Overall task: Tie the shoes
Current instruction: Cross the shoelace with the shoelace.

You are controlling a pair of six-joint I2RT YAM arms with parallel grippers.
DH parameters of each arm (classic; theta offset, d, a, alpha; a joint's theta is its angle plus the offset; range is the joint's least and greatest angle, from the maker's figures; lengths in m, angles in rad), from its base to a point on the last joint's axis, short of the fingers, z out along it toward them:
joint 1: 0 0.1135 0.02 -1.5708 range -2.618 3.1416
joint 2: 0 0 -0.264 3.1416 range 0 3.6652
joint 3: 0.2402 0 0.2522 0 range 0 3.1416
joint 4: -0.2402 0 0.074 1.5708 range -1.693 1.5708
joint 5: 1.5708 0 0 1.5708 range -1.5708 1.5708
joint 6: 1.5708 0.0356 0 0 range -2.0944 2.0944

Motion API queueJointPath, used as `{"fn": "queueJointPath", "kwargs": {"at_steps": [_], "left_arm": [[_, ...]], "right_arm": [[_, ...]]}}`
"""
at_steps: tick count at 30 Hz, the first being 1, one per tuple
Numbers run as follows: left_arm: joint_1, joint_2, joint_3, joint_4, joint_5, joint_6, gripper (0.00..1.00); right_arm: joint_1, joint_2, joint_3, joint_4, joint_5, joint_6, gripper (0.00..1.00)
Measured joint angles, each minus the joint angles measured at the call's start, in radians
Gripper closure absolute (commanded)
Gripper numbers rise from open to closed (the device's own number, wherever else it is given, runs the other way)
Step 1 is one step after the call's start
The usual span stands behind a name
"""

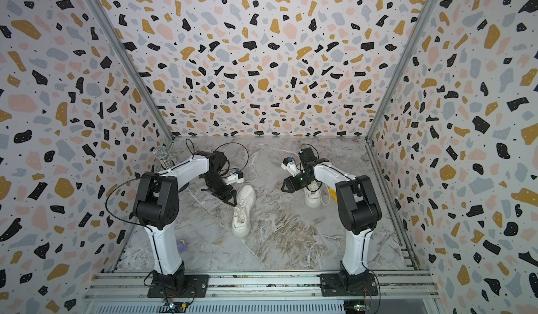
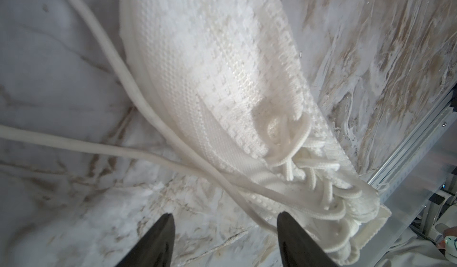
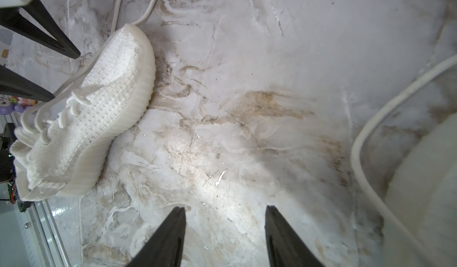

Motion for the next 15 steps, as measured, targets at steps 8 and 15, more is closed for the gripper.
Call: {"fn": "queueJointPath", "kwargs": {"at_steps": [8,15], "left_arm": [[0.000,0.000,-0.025,0.037,-0.046,0.018,0.36],[-0.011,-0.004,-0.075,0.131,-0.104,0.021,0.37]], "right_arm": [[0.000,0.014,0.001,-0.006,0.000,0.000,0.44],[-0.001,0.014,0.002,-0.007,0.000,-0.003,0.44]]}}
